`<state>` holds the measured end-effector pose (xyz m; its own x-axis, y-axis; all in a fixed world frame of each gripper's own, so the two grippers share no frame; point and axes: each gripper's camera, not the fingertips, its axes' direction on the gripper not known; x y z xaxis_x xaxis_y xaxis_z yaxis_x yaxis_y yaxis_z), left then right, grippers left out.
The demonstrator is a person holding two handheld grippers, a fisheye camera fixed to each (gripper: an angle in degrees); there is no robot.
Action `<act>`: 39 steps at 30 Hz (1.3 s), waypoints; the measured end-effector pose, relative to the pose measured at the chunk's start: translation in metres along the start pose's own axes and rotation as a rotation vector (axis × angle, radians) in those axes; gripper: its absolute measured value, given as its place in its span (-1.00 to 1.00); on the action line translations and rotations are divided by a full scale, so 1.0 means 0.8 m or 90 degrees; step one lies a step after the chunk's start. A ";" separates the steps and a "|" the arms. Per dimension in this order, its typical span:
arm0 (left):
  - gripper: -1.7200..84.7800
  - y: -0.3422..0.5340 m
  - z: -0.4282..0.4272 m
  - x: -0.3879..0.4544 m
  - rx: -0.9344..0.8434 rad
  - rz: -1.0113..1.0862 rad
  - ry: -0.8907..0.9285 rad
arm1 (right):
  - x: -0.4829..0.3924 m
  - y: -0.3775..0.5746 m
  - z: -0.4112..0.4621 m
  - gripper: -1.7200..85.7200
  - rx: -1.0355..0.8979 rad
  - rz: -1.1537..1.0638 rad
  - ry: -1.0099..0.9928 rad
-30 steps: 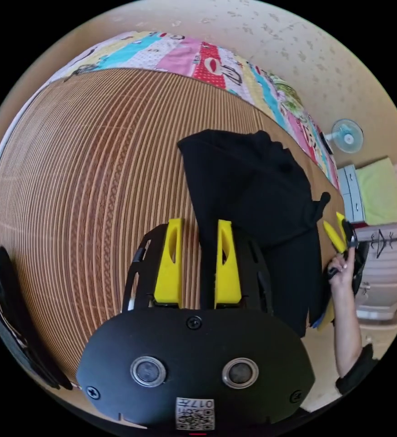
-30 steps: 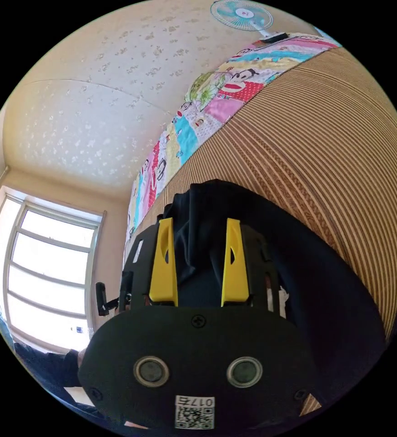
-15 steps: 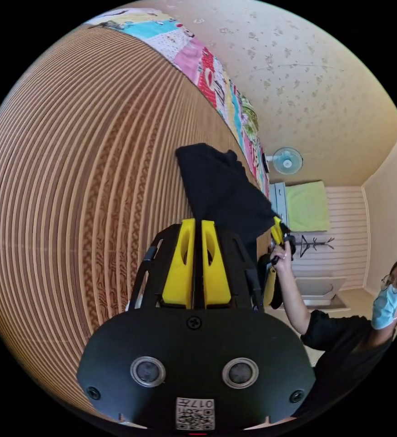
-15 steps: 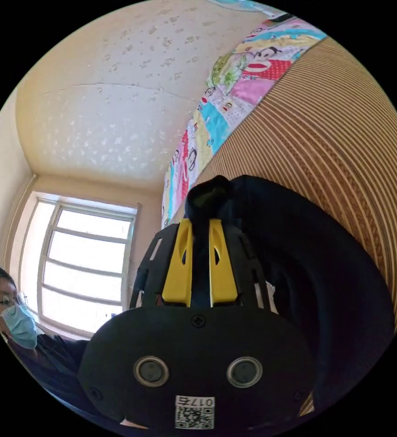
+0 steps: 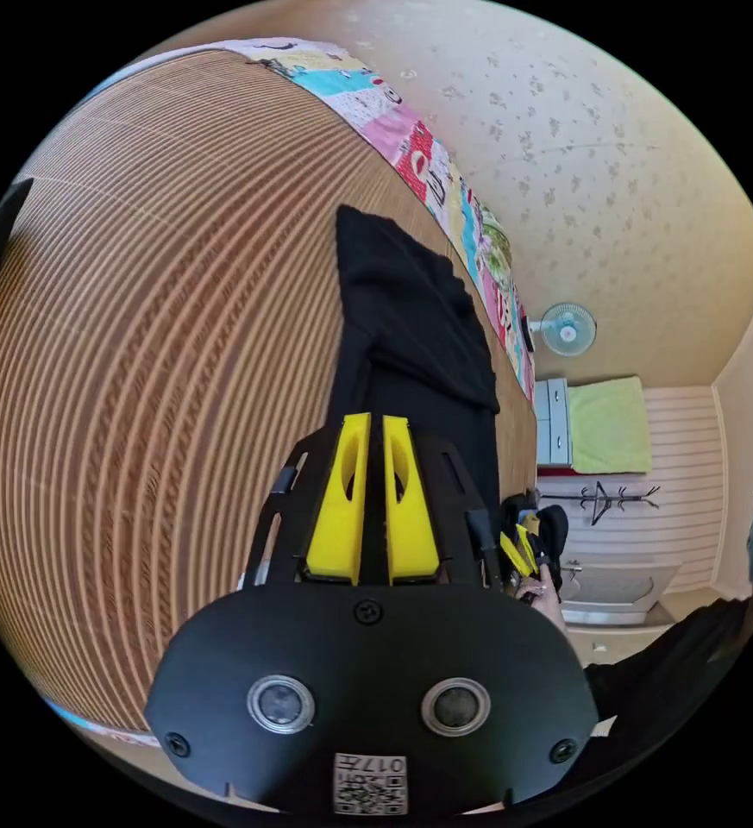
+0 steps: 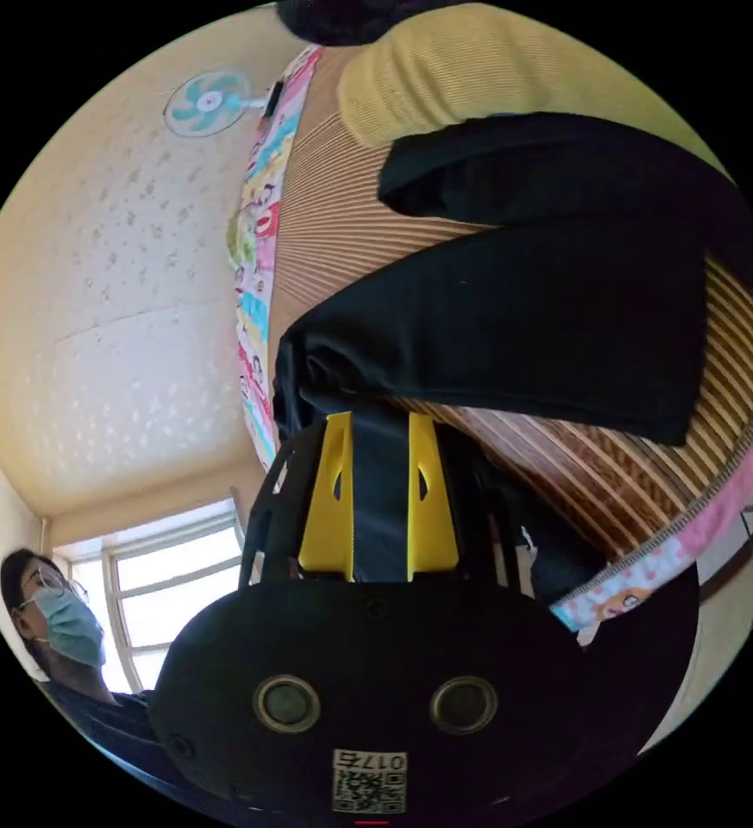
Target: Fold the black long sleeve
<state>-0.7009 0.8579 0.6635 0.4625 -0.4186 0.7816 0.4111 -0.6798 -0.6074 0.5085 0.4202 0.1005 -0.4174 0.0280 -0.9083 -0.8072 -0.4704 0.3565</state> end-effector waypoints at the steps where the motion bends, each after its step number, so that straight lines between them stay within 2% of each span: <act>1: -0.87 0.007 0.005 0.006 -0.003 0.007 -0.008 | 0.030 0.017 -0.018 -0.69 0.026 0.068 0.019; 2: -0.88 0.021 0.015 0.019 -0.010 0.027 -0.020 | 0.044 0.026 -0.024 -0.68 0.038 0.095 0.016; 5: -0.90 0.044 0.043 0.046 -0.034 0.079 -0.060 | 0.097 0.059 -0.022 -0.68 0.089 0.153 -0.121; 9: -0.94 0.059 0.070 0.052 -0.048 0.075 -0.067 | 0.098 0.043 0.003 -0.73 0.141 0.154 -0.216; 12: -0.95 0.061 0.077 0.053 -0.048 0.077 -0.060 | 0.026 0.013 0.010 -0.85 0.183 0.068 -0.140; 14: -0.96 0.062 0.076 0.056 -0.047 0.083 -0.066 | -0.060 0.002 0.009 -0.87 0.199 -0.064 -0.133; 16: -0.97 0.066 0.073 0.061 -0.043 0.099 -0.067 | -0.197 0.003 0.007 -0.88 0.234 -0.258 -0.111; 17: -0.97 0.071 0.071 0.064 -0.040 0.107 -0.068 | -0.266 0.010 0.013 -0.89 0.239 -0.365 -0.131; 18: -0.97 0.077 0.071 0.067 -0.041 0.115 -0.066 | -0.299 0.014 0.018 -0.89 0.231 -0.415 -0.146; 21: -0.96 0.095 0.078 0.072 -0.049 0.129 -0.065 | -0.427 0.067 0.071 -0.90 0.167 -0.591 -0.216; 23: -0.95 0.107 0.084 0.071 -0.050 0.122 -0.060 | -0.478 0.136 0.157 -0.91 0.035 -0.702 -0.231; 26: -0.91 0.128 0.096 0.062 -0.050 0.087 -0.032 | -0.465 0.217 0.269 -0.93 -0.150 -0.767 -0.199; 28: -0.90 0.138 0.102 0.056 -0.044 0.069 -0.021 | -0.389 0.300 0.386 -0.94 -0.339 -0.780 -0.070; 29: -0.89 0.144 0.105 0.053 -0.041 0.059 -0.019 | -0.336 0.332 0.427 -0.94 -0.392 -0.754 0.012; 31: -0.88 0.149 0.107 0.048 -0.037 0.054 -0.020 | -0.261 0.361 0.454 -0.95 -0.433 -0.700 0.085; 33: -0.88 0.151 0.106 0.040 -0.026 0.057 -0.032 | -0.203 0.372 0.449 -0.95 -0.445 -0.650 0.081; 39: -0.83 0.093 0.089 0.025 0.034 0.063 -0.076 | -0.111 0.321 0.377 -0.95 -0.298 -0.503 0.137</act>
<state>-0.6049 0.8417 0.6240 0.5914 -0.4048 0.6974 0.3992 -0.6044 -0.6894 0.2126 0.5633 0.3386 0.3031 0.3489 -0.8868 -0.5543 -0.6924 -0.4619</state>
